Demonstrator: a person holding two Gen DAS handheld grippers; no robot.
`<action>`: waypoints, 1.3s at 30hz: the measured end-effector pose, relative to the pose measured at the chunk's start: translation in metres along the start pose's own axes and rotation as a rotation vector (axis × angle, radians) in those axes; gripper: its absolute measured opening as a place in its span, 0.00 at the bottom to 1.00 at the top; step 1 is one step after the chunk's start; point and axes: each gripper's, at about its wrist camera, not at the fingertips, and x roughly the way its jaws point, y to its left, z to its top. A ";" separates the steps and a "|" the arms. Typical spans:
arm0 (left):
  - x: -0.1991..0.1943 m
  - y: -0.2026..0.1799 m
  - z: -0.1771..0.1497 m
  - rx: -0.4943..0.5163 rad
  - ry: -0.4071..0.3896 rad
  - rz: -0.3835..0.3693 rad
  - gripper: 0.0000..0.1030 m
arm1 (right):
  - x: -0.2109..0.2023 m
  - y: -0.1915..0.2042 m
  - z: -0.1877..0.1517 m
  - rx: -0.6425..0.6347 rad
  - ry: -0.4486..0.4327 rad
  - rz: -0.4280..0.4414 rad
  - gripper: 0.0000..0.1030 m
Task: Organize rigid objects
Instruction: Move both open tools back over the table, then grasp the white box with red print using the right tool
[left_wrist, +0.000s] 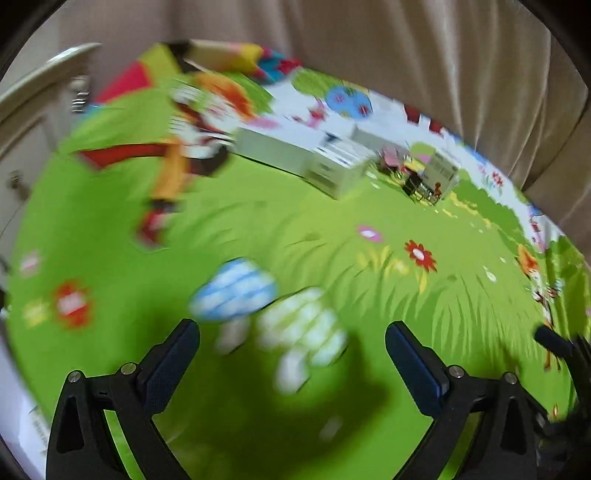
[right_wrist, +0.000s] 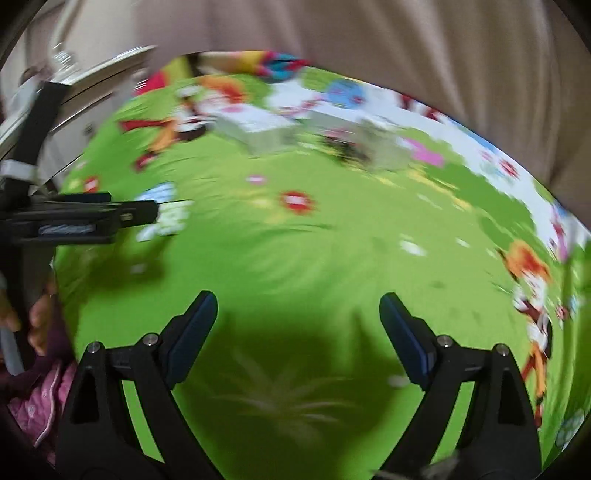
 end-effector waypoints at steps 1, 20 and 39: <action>0.010 -0.007 0.003 0.010 0.013 0.011 0.99 | 0.002 -0.011 -0.001 0.027 0.006 -0.011 0.89; 0.028 -0.037 -0.002 0.170 -0.020 0.029 1.00 | 0.054 -0.074 -0.004 0.175 0.084 -0.089 0.97; 0.025 -0.038 -0.002 0.146 -0.025 0.037 1.00 | 0.129 -0.072 0.194 0.151 -0.133 -0.147 0.91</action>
